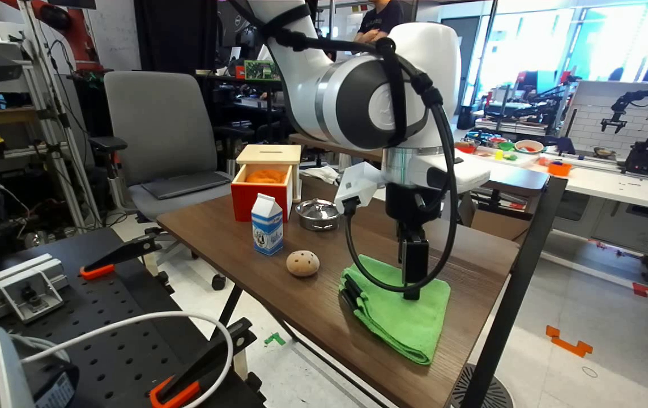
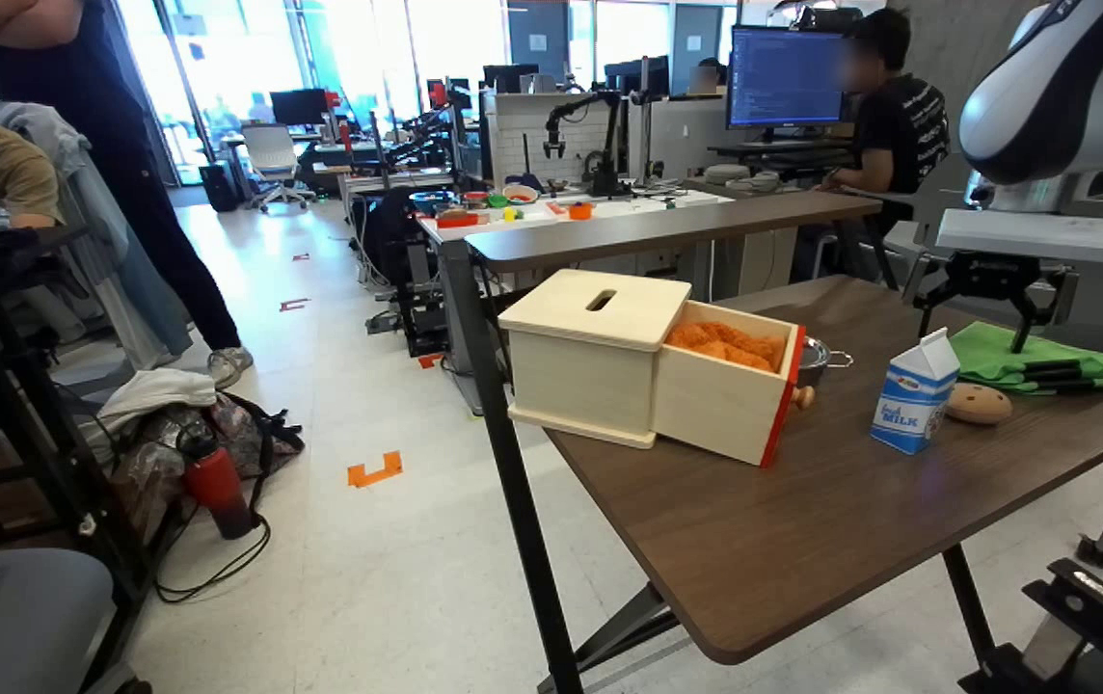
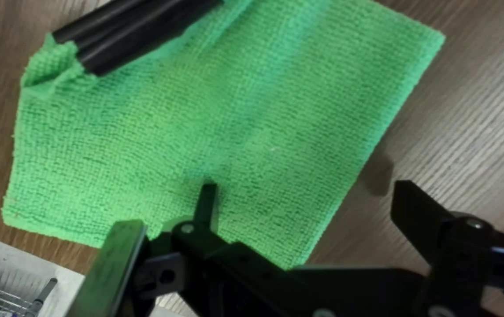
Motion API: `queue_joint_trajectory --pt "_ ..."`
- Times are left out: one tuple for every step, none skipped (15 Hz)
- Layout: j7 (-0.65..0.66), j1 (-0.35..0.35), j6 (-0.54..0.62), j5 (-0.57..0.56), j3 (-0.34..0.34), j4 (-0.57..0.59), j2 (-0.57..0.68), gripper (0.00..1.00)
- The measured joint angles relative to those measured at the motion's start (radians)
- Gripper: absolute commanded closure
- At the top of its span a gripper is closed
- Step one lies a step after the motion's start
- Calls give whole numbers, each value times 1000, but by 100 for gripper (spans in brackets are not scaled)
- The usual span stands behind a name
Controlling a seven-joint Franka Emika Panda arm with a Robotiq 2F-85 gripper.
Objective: Shift the towel back and forth on the table
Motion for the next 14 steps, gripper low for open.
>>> queue_joint_trajectory --pt "9 2 -21 0 0 19 9 0" --pt "10 3 -26 0 1 28 12 0" --pt "10 3 -26 0 2 32 11 0" --pt "10 3 -26 0 2 33 9 0" --pt "9 2 -26 0 3 33 5 0" --pt "8 2 -24 0 3 31 -4 0" --pt "5 1 -24 0 3 27 -16 0" --pt "-3 -1 -24 0 4 18 -34 0" --pt "-14 -3 -24 0 4 2 -57 0" --pt "-31 -5 -24 0 4 -23 -85 0" --pt "-54 -8 -25 0 4 -55 -114 0" --pt "-80 -11 -25 0 3 -96 -145 0" --pt "-105 -14 -25 0 1 -139 -175 0" --pt "-129 -18 -25 0 -2 -184 -201 0"
